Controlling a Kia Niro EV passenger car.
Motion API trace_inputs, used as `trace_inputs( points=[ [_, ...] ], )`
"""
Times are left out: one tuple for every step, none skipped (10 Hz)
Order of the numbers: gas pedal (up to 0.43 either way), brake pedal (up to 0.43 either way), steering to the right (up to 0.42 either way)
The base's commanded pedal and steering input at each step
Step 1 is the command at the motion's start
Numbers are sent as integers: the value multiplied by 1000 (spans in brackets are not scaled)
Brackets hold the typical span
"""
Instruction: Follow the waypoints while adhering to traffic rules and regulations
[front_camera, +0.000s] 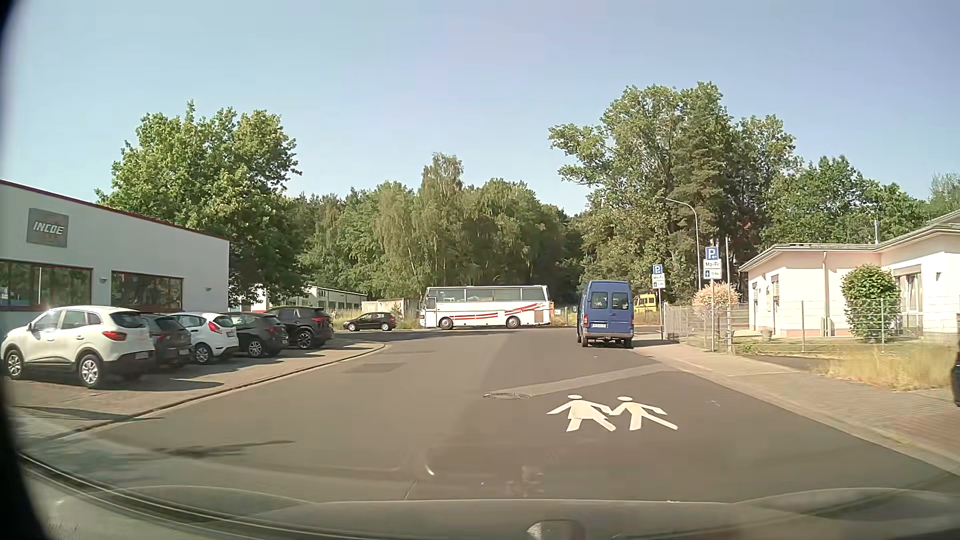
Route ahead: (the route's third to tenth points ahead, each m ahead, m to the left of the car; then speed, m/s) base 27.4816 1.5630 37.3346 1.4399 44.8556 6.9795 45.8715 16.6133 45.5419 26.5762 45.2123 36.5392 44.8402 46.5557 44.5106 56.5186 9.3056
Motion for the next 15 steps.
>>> trace_inputs(
  points=[
    [0,189,-9],
    [0,189,-6],
    [0,195,-4],
    [0,195,-4],
    [0,195,-2],
    [0,201,-2],
    [0,207,-2],
    [0,207,-2],
    [0,213,-2],
    [0,213,-2],
    [0,220,-2],
    [0,220,-1],
    [0,220,0],
    [0,226,-1],
    [0,226,2]
  ],
)
